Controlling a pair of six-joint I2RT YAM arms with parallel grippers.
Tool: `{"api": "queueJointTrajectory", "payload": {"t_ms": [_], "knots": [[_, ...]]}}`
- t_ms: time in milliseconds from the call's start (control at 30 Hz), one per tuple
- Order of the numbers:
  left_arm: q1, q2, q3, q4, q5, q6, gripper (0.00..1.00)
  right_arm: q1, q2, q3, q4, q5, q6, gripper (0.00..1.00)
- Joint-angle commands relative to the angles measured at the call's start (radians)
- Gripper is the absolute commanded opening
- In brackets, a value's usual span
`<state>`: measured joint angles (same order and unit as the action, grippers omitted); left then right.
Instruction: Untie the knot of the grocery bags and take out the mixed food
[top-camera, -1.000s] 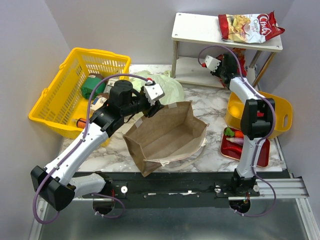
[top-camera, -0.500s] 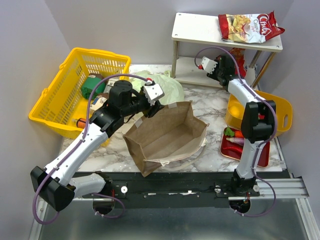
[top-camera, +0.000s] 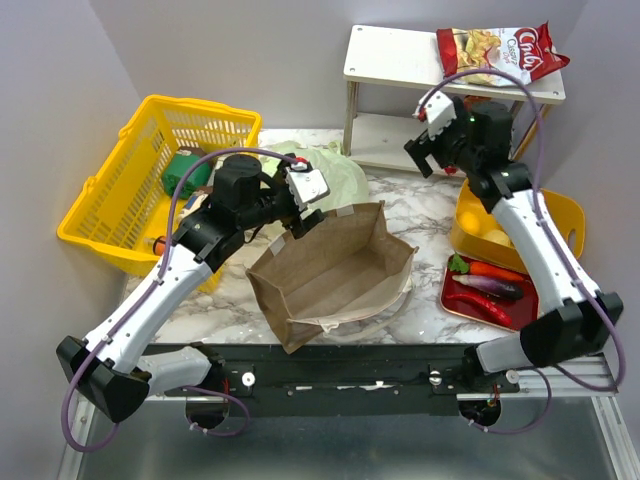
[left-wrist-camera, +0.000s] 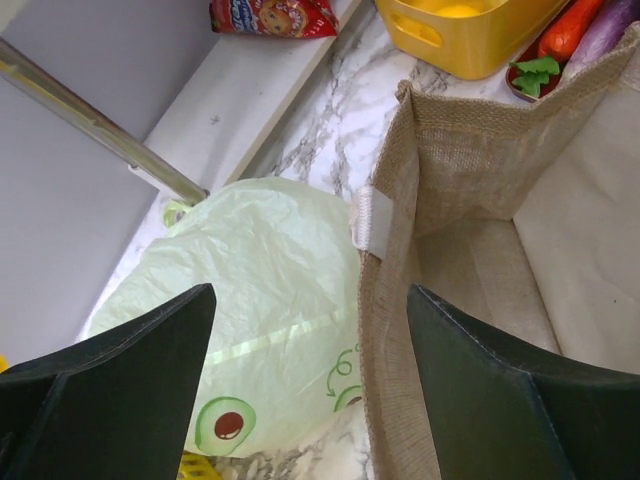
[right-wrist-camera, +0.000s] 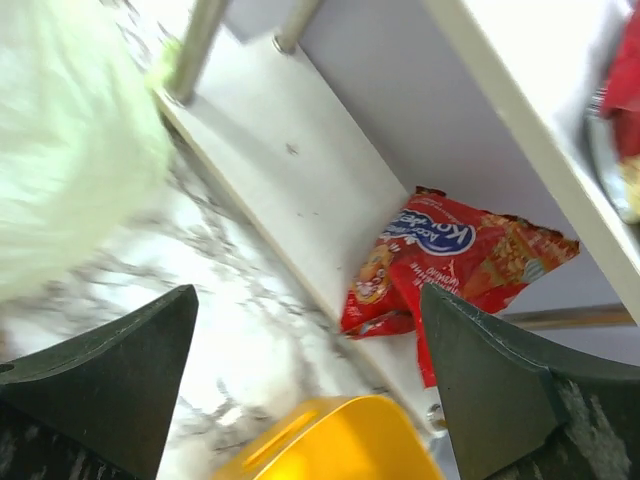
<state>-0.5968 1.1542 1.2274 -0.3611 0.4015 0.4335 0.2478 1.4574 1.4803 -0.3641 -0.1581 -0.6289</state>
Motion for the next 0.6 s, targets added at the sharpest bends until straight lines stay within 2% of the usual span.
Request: {"api": "queueJointTrajectory", "payload": {"t_ms": [0,67,133,200,267,333,467,567], "knots": [[0.002,-0.008,0.052,-0.094,-0.044,0.102,0.91,-0.005,-0.117,0.081,-0.22,-0.12,0.271,1.0],[0.002,-0.01,0.05,-0.121,-0.065,0.122,0.93,-0.007,-0.147,0.135,-0.304,-0.068,0.378,1.0],[0.002,-0.011,0.047,-0.157,-0.096,0.134,0.96,-0.005,-0.143,0.178,-0.376,0.062,0.455,1.0],[0.002,-0.011,0.034,-0.173,-0.127,0.129,0.98,-0.007,-0.117,0.253,-0.511,0.186,0.556,1.0],[0.003,-0.011,0.02,-0.194,-0.132,0.132,0.98,-0.005,-0.097,0.291,-0.628,0.241,0.616,1.0],[0.003,-0.011,-0.011,-0.196,-0.133,0.145,0.98,-0.005,-0.127,0.256,-0.638,0.265,0.614,1.0],[0.003,0.024,-0.045,-0.187,-0.154,0.143,0.98,-0.005,-0.232,0.144,-0.555,0.233,0.555,1.0],[0.003,0.114,0.03,-0.268,-0.176,0.105,0.93,-0.007,-0.247,0.126,-0.556,0.223,0.566,1.0]]}}
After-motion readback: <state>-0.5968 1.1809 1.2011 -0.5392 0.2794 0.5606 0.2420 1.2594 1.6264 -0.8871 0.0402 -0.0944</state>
